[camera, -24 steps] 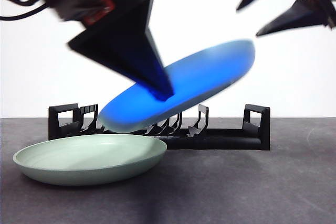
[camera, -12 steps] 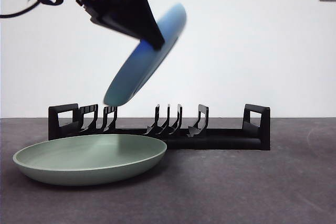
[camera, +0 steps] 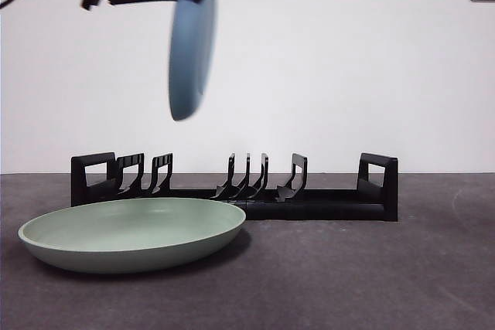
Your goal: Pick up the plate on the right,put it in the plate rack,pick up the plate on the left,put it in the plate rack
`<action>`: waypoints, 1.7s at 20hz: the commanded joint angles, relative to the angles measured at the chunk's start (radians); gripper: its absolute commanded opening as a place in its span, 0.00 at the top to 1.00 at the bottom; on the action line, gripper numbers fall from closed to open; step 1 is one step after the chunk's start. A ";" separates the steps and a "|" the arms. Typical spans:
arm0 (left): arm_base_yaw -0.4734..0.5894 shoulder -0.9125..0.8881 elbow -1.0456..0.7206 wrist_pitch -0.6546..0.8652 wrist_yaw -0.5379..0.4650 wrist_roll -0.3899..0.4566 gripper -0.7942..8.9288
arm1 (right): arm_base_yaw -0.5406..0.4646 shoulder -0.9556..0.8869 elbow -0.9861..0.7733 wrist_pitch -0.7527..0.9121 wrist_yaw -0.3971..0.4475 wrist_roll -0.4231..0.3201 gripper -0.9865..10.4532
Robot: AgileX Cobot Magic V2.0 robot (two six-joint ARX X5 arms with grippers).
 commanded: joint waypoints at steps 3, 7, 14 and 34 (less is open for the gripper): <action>0.121 0.001 0.004 0.053 0.076 -0.103 0.93 | 0.000 0.000 0.002 0.002 0.003 -0.009 0.64; 0.182 0.025 0.004 0.064 0.127 -0.112 0.93 | 0.000 0.000 0.001 0.002 0.003 -0.009 0.64; 0.220 0.080 0.004 0.073 0.154 -0.111 0.93 | 0.000 0.000 0.002 -0.002 0.003 -0.009 0.64; 0.219 0.263 0.004 0.054 0.115 -0.010 0.93 | 0.000 0.000 0.001 -0.008 0.003 -0.009 0.64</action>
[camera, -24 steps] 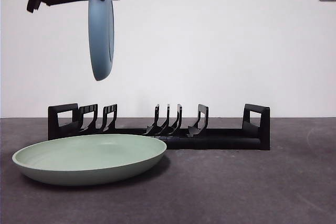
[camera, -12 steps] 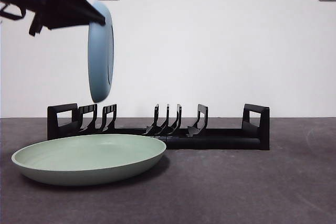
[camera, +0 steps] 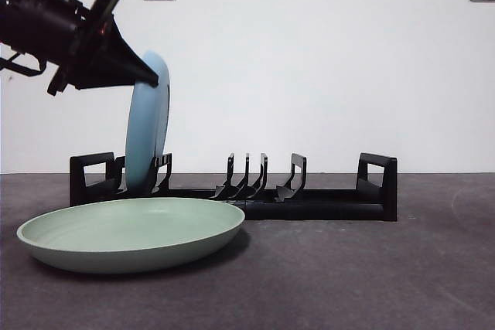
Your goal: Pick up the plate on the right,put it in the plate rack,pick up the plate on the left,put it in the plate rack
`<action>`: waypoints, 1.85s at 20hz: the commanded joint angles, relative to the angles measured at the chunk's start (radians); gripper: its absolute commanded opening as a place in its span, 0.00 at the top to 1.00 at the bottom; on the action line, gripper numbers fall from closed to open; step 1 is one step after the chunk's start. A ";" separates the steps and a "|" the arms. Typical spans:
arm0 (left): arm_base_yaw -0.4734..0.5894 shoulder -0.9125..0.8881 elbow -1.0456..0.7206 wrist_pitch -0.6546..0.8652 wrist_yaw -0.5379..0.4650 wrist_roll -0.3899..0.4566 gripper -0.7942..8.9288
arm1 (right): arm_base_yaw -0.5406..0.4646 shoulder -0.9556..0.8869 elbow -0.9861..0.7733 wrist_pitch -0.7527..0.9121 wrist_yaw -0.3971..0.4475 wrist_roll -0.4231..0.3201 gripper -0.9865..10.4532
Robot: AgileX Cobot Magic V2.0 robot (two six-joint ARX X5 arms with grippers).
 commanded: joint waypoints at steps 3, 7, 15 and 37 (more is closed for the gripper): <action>-0.002 0.004 0.003 -0.030 -0.029 0.092 0.92 | 0.000 0.000 0.001 0.004 0.003 -0.008 0.64; -0.002 0.004 0.003 -0.081 -0.031 0.119 0.75 | 0.000 0.000 0.001 0.003 0.003 -0.008 0.64; -0.003 -0.013 0.003 -0.120 -0.029 0.134 0.59 | 0.001 0.000 0.001 -0.011 0.001 -0.007 0.64; -0.364 -0.805 0.003 -0.595 -0.724 0.557 0.53 | 0.233 0.433 0.002 -0.024 -0.085 0.043 0.72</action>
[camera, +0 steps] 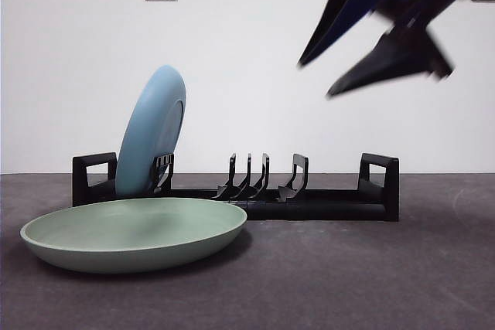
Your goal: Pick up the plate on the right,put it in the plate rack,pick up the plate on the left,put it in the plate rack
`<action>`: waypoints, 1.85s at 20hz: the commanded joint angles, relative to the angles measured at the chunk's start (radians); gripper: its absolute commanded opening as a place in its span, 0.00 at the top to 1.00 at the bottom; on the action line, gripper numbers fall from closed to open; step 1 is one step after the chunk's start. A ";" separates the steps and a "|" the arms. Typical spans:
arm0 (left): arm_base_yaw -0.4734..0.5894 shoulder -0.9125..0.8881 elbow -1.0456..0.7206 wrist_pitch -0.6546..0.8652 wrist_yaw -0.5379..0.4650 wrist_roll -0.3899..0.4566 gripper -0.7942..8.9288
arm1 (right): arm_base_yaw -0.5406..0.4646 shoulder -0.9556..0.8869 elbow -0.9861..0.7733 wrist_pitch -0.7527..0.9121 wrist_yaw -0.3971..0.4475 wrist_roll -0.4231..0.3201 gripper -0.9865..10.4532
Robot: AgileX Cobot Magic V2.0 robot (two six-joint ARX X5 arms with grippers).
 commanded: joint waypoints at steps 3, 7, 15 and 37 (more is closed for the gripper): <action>-0.127 -0.042 0.001 -0.093 -0.119 0.038 0.53 | 0.064 0.158 0.011 0.080 0.050 0.037 0.72; -0.246 -0.037 0.001 -0.106 -0.183 0.039 0.53 | 0.114 0.310 0.101 0.090 0.074 0.056 0.72; -0.382 -0.027 0.001 -0.128 -0.349 0.089 0.53 | 0.149 0.515 0.193 0.062 0.128 0.058 0.72; -0.469 0.149 0.001 -0.236 -0.236 0.089 0.53 | 0.162 0.433 0.193 -0.066 0.248 0.082 0.93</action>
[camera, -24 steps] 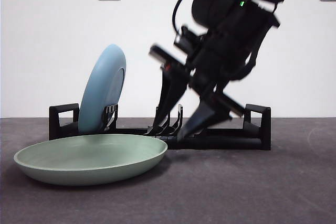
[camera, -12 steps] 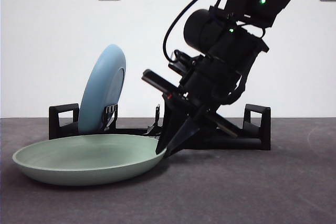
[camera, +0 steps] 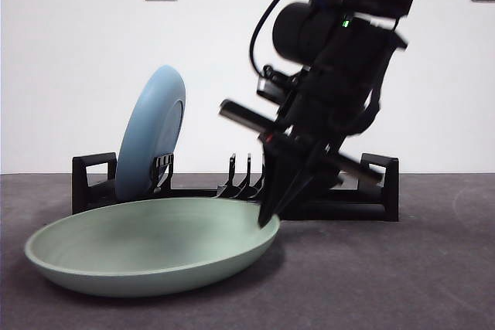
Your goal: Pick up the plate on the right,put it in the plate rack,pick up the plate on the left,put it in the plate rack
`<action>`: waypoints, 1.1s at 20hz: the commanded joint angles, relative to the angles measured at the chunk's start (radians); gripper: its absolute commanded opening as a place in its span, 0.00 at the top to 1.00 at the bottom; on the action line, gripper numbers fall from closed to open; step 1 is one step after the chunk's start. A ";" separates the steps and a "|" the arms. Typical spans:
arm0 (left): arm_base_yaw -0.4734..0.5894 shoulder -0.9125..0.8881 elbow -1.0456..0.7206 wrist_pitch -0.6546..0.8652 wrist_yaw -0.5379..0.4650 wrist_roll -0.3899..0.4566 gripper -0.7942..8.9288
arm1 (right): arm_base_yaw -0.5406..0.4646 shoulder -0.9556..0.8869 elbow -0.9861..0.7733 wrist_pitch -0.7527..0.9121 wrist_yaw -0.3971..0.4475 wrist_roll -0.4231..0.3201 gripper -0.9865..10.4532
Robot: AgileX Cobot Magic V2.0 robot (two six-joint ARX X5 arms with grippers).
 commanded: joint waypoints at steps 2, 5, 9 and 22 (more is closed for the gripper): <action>-0.080 0.061 0.001 -0.047 0.003 0.004 0.53 | -0.011 -0.089 -0.006 -0.049 0.019 -0.029 0.93; -0.157 0.142 0.001 -0.057 0.003 0.004 0.53 | -0.033 -0.169 -0.006 -0.095 0.017 -0.044 0.93; -0.241 0.273 0.001 -0.056 -0.002 0.004 0.53 | -0.064 -0.253 -0.006 -0.165 0.013 -0.056 0.93; -0.254 0.444 0.001 0.000 -0.003 0.004 0.93 | -0.066 -0.422 -0.006 -0.324 0.013 -0.093 0.93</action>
